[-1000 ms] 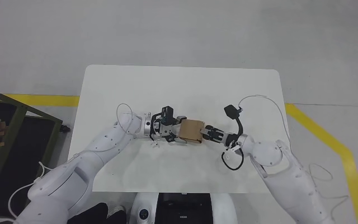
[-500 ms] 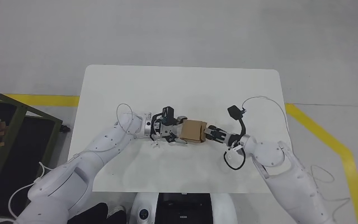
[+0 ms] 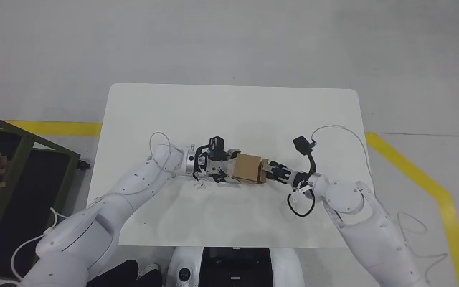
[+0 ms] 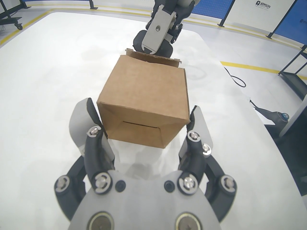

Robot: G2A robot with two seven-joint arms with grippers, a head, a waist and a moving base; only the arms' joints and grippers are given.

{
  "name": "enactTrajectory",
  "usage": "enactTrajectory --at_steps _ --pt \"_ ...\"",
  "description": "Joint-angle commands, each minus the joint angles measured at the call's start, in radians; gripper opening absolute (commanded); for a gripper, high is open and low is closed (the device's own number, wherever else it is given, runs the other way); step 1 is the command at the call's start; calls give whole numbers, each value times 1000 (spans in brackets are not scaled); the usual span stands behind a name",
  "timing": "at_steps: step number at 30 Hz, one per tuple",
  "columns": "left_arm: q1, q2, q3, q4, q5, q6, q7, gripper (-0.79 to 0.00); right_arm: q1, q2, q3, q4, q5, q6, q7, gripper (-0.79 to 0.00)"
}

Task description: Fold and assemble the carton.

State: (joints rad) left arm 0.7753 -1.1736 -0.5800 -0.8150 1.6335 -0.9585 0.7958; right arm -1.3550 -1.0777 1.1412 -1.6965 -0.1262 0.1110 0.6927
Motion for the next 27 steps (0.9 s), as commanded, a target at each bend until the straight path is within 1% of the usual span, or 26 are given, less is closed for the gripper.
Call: enactTrajectory --at_steps 1,8,27 --pt "1 0 -1 0 -1 -2 -2 -108 0 0 -1 5 0 0 1 -659" --pt "4 1 -5 -4 -1 1 -4 -99 3 -2 -4 18 -1 3 -4 -696" --pt "12 6 -15 -28 7 1 -11 -95 19 -8 -25 -4 -33 31 -6 -705"
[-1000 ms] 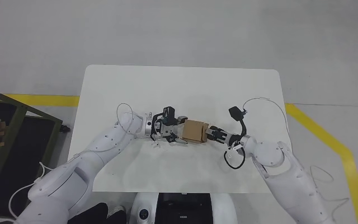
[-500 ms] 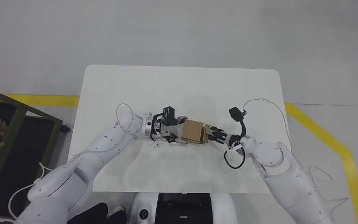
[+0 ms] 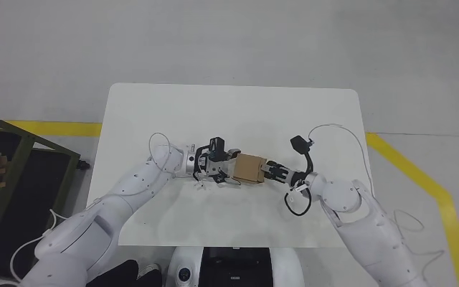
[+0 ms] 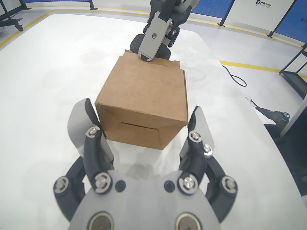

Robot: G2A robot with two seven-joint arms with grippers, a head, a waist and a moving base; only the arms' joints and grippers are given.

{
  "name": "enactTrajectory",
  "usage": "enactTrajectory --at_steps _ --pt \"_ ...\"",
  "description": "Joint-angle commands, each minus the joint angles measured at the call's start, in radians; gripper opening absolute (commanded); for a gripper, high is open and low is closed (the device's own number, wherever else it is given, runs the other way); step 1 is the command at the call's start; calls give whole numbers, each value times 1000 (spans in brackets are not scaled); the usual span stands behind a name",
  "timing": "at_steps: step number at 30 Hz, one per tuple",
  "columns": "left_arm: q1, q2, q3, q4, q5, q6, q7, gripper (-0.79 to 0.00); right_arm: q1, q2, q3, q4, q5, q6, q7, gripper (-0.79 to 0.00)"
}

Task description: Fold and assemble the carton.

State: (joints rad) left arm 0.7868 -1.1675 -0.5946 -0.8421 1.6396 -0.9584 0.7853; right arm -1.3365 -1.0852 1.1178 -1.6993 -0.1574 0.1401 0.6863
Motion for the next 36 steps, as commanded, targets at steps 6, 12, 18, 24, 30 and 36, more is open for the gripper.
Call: enactTrajectory --at_steps 6,12,18,24,30,36 --pt "2 1 -3 -5 2 -1 0 -99 6 -3 -12 -5 -13 11 0 -714" --pt "4 2 -5 -8 3 -2 0 -95 17 -7 -33 -9 -24 17 7 -708" --pt "5 3 -7 -6 3 -4 0 -86 17 -8 -27 -7 -17 14 -3 -659" --pt "6 4 -10 -5 2 -5 -1 -83 -34 1 19 -52 -12 -3 -8 -570" --pt "6 3 -10 -5 -1 -9 -7 -77 -82 10 57 -92 -5 -29 -4 -702" --pt "5 1 -11 -6 -2 -8 -13 -77 -84 10 54 -68 8 -38 15 -785"
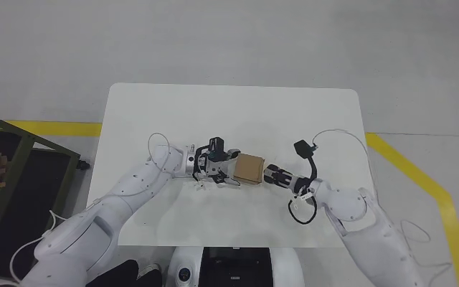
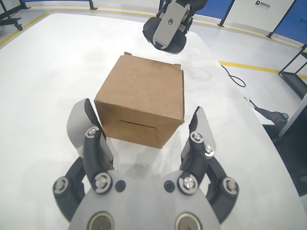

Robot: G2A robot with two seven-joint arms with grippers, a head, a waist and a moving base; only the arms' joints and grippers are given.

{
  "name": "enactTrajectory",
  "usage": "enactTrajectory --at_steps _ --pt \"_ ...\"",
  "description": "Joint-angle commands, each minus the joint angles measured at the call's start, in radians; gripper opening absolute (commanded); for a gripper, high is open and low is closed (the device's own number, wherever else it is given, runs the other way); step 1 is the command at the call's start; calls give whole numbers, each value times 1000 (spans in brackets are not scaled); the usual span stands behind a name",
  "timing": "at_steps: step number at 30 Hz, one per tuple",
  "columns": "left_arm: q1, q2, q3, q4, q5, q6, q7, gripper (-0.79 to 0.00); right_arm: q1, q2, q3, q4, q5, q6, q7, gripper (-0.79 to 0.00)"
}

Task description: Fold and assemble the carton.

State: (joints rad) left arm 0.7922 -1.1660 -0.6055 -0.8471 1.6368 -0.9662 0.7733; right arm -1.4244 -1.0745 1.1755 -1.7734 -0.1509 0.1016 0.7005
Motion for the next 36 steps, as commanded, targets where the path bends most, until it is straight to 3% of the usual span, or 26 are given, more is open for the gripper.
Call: enactTrajectory --at_steps 1,36 --pt "-1 -1 0 -2 0 0 -3 -71 7 -2 -6 13 4 1 1 -785" --pt "-17 -19 13 2 -2 -8 -21 -68 83 -20 -84 63 -17 29 7 -785"
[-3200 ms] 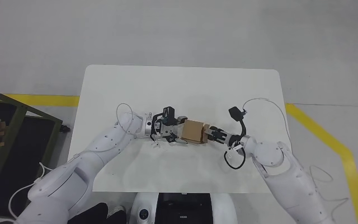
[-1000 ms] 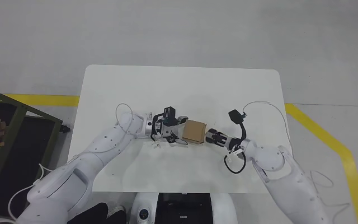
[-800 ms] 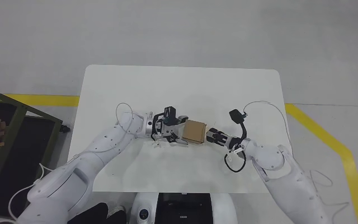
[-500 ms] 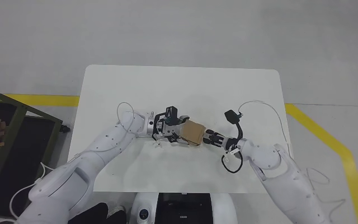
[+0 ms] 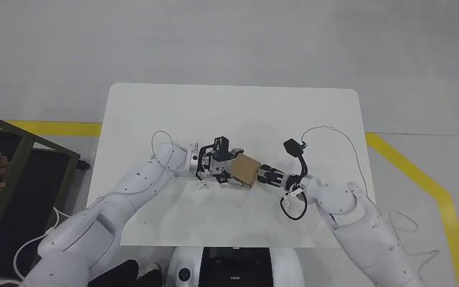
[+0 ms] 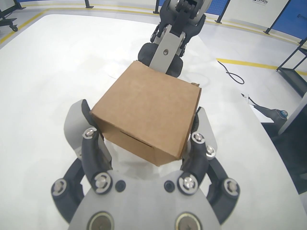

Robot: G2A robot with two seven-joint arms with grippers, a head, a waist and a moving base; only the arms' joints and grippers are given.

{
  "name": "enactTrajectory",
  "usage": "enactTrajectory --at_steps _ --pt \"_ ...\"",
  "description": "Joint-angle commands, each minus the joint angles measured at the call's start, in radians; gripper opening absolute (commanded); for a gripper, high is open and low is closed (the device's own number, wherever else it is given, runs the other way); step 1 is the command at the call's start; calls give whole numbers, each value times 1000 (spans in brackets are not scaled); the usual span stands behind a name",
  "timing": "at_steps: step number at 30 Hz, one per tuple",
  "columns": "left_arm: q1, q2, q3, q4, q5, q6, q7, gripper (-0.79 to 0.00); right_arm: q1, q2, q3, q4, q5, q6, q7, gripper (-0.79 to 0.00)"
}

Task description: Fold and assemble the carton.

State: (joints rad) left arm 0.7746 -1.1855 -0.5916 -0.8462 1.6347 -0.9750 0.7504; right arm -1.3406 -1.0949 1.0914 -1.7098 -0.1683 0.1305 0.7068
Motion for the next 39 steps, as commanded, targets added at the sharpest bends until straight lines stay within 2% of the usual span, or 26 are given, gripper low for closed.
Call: enactTrajectory --at_steps 1,11,16,32,39 --pt "1 0 -1 2 1 1 3 -65 -1 0 1 -2 0 1 1 -785" --pt "4 4 -7 7 6 4 14 -65 -73 13 50 -64 0 -19 12 -785" --pt "4 4 -7 5 7 3 15 -62 -94 15 36 -75 -34 2 15 -785" --pt "4 0 -2 1 10 3 12 -74 -40 -1 -45 -47 -39 10 24 -785" --pt "3 -1 -2 4 9 2 11 -74 -34 -3 -46 -44 -41 17 12 -785"
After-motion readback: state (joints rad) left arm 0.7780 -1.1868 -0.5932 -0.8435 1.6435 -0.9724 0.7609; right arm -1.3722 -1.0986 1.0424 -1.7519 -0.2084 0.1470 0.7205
